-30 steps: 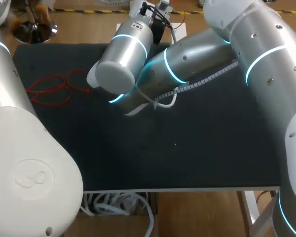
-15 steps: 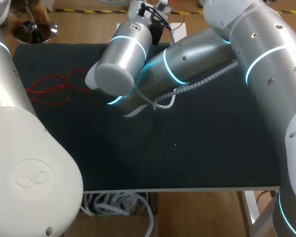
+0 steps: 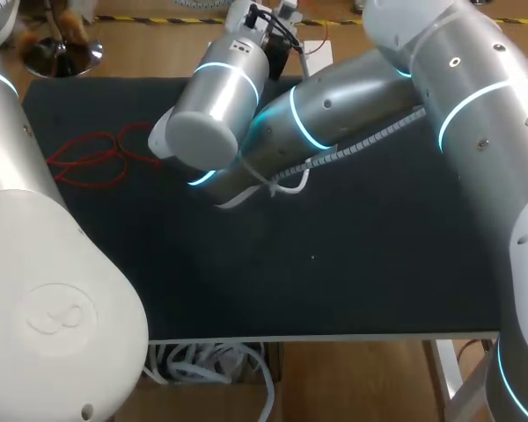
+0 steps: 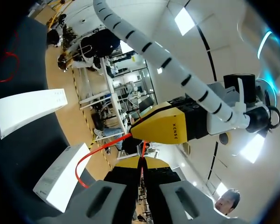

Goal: Grab the tape and strap the tape.

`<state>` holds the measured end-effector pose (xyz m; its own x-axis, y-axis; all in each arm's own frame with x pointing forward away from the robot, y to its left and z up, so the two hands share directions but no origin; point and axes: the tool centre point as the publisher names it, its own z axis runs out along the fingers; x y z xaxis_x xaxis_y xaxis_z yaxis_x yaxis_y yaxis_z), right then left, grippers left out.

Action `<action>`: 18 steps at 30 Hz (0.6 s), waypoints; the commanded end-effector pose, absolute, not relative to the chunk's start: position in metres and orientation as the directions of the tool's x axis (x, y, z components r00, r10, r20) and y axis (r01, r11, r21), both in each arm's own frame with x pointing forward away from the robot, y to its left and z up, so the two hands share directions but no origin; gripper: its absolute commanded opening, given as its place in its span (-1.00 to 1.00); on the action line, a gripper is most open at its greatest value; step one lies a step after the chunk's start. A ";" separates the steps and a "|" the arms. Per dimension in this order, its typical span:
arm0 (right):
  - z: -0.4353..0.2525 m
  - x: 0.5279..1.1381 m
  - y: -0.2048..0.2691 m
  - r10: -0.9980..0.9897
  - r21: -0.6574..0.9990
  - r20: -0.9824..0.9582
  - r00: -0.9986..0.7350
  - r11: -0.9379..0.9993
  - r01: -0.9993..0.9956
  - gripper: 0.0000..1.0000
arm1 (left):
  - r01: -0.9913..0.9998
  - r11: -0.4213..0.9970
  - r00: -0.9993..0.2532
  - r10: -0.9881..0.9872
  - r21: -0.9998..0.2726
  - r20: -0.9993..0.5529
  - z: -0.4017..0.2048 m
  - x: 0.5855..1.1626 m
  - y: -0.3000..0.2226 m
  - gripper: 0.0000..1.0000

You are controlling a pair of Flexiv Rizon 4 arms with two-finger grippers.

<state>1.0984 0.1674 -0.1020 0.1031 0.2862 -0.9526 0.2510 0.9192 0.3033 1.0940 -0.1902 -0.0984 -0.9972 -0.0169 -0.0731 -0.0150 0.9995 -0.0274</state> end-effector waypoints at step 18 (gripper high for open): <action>-0.091 1.097 0.175 0.317 0.332 -0.943 0.100 0.913 0.237 -1.00 | -0.017 1.000 -0.997 -0.018 -0.024 -0.072 -0.097 1.094 -0.191 -1.00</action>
<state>1.0977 0.1748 -0.0952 0.1087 0.3155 -0.9427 0.2361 0.9130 0.3328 1.0940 -0.1901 -0.0984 -0.9972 -0.0170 -0.0730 -0.0150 0.9995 -0.0273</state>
